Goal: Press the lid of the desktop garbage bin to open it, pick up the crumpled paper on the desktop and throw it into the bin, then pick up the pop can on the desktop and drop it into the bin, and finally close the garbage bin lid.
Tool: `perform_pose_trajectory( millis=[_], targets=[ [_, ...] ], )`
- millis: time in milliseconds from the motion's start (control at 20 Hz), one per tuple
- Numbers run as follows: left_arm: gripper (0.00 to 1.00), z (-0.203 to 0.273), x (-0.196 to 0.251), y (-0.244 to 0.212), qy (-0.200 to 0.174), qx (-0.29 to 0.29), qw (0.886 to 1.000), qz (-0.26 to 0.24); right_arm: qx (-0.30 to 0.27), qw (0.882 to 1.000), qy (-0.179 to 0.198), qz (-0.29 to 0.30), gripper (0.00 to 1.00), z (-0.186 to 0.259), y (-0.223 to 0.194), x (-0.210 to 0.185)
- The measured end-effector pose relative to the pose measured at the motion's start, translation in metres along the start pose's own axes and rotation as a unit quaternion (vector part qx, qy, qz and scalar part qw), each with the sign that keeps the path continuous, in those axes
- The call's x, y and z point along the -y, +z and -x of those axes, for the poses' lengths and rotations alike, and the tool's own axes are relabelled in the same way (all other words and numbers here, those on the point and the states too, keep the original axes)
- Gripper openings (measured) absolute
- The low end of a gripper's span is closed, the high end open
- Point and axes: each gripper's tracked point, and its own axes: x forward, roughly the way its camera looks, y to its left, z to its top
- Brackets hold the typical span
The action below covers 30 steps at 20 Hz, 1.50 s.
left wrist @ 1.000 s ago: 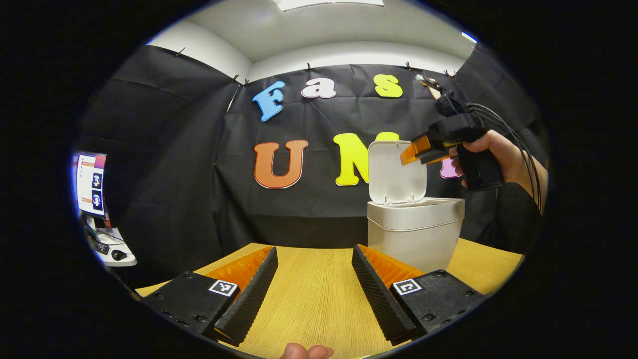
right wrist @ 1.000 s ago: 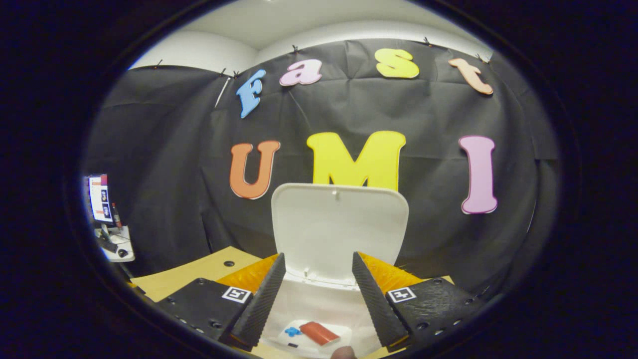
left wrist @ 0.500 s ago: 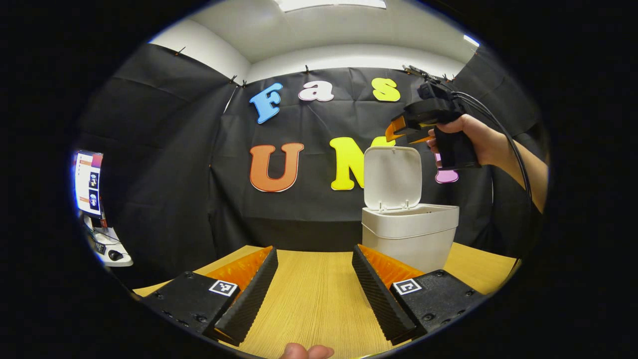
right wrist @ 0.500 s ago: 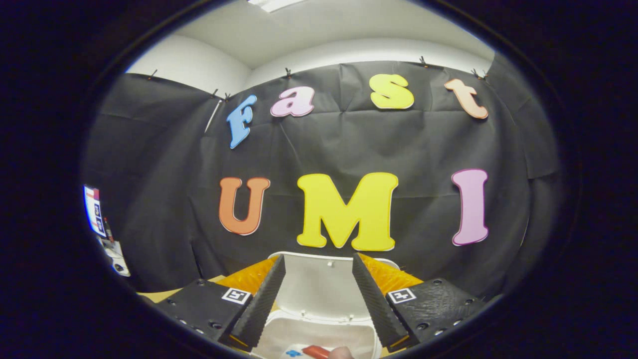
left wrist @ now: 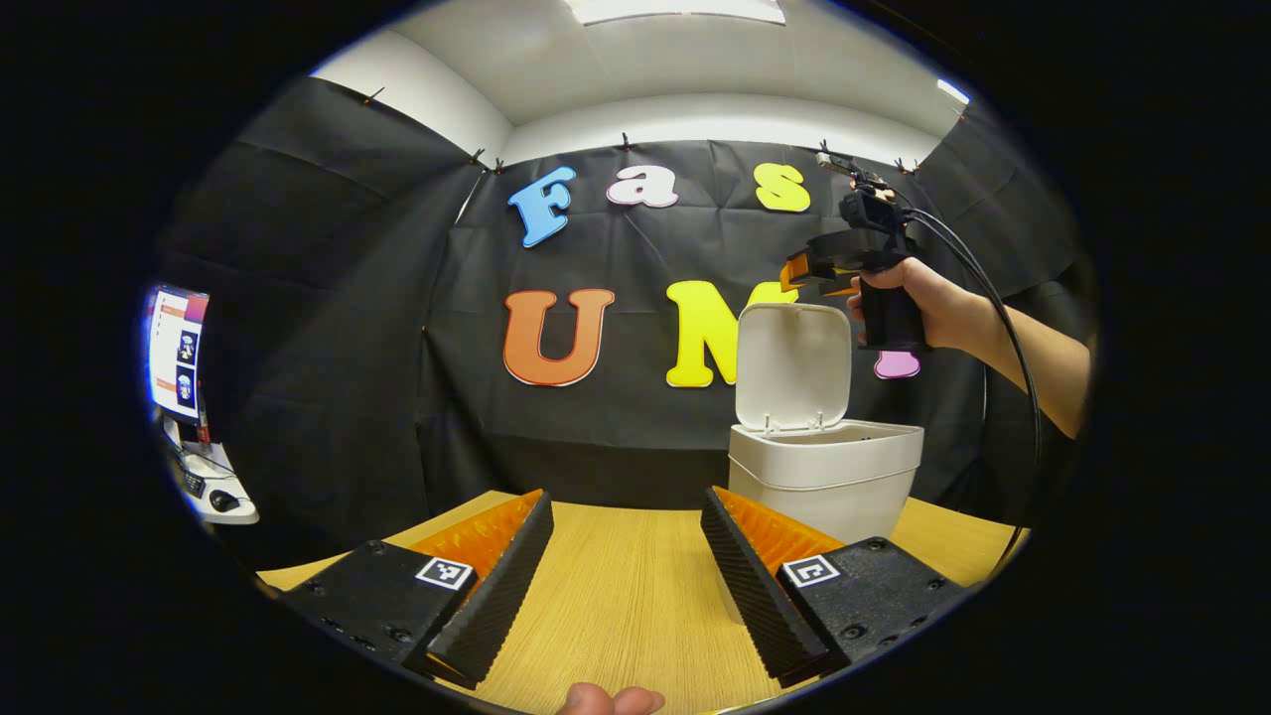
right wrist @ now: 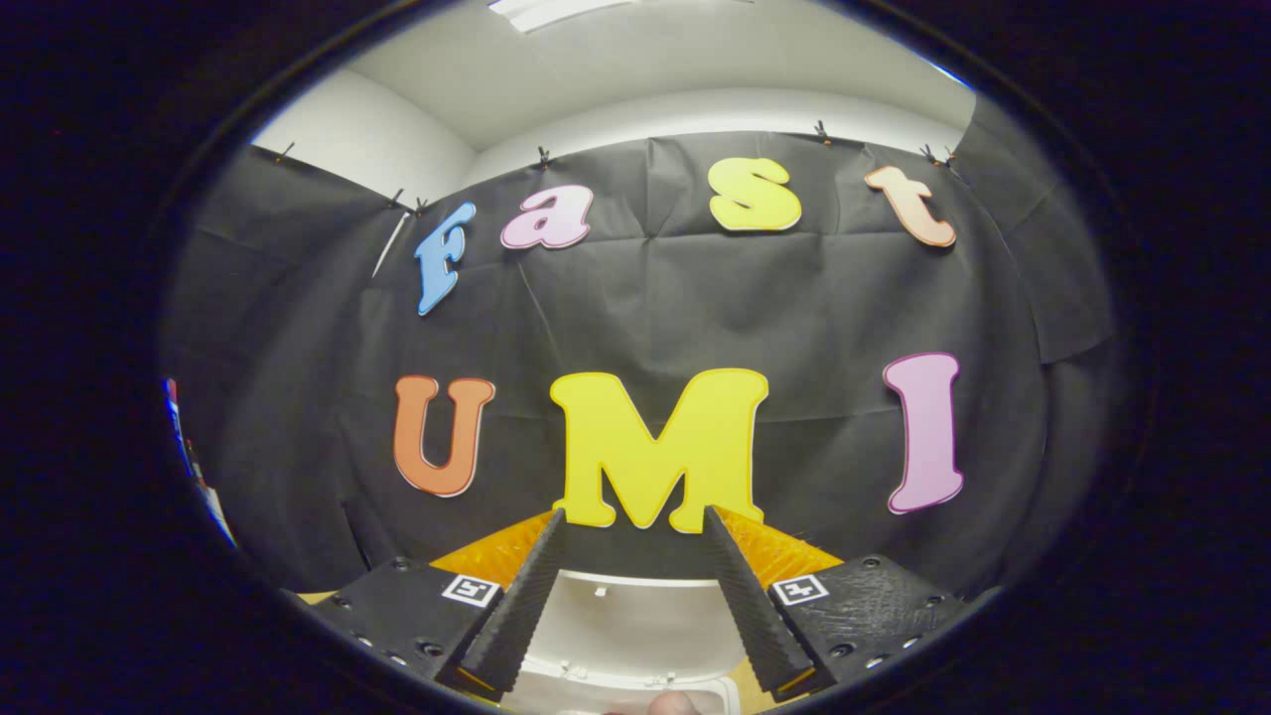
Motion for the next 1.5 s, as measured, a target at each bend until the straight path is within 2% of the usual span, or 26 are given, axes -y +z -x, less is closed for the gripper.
perform_pose_trajectory(
  millis=[350,750,1000,1250,1500],
  targets=[
    [0.97,-0.002,-0.005,-0.005,0.005,-0.008,1.0,0.001,-0.02,1.0,0.001,-0.012,0.84,-0.012,-0.013,-0.005],
    [0.97,0.001,0.0,-0.002,0.003,-0.008,1.0,0.004,-0.053,0.999,0.009,-0.008,0.86,0.003,-0.024,-0.008],
    [0.97,0.01,0.01,0.005,-0.005,0.002,1.0,-0.001,-0.079,0.996,0.036,-0.01,0.86,0.036,-0.033,-0.012],
    [0.97,0.02,0.025,0.009,-0.015,0.007,1.0,-0.008,-0.119,0.991,0.054,0.0,0.86,0.076,-0.066,-0.01],
    [0.96,0.022,0.038,0.004,-0.024,0.005,1.0,-0.007,-0.101,0.993,0.06,0.009,0.84,0.115,-0.084,-0.01]
  ],
)
